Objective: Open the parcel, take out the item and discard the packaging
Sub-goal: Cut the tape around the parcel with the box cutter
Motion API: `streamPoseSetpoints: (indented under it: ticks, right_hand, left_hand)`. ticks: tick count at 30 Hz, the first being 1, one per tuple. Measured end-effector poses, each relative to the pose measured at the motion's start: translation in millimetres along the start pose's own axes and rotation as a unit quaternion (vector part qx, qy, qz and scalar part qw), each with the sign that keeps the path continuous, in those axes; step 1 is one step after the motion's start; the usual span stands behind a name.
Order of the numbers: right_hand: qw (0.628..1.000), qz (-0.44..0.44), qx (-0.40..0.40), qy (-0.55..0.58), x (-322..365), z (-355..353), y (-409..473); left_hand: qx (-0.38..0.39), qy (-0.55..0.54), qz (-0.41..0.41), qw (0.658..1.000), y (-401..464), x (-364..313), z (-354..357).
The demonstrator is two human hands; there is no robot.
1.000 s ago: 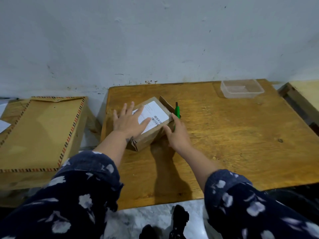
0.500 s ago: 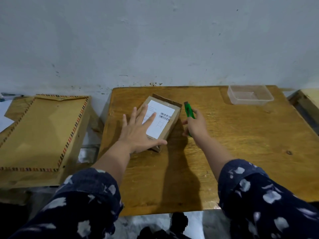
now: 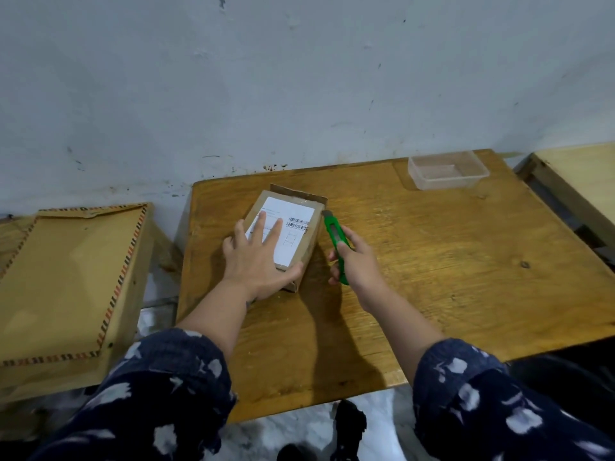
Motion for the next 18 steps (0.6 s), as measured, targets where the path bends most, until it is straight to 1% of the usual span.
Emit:
streamPoseSetpoints:
  ticks: [4,8,13,18]
  right_hand:
    - [1.000,0.007,0.016,-0.002,2,5,-3]
    - [1.000,0.014,0.015,-0.001,2,8,-6]
    - [0.999,0.036,0.025,-0.026,-1,5,-18]
    - [0.998,0.031,0.034,-0.051,-10,1,-34]
  left_hand:
    - [-0.006,0.006,0.004,1.000,-2,-1,-1]
    - [-0.008,0.003,0.003,1.000,-3,-2,-1]
    - [-0.006,0.001,-0.014,1.000,-2,-6,-3]
    - [0.006,-0.007,-0.031,0.999,-1,-9,-4]
Point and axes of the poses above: each hand's wrist, its own y-axis towards the middle knuckle, its own z-axis out of the palm, x = y × z, the point moved 2 cm from there along y, towards the middle knuckle, and after that the axes turned 5 degrees about x, right-handed, at the moved point
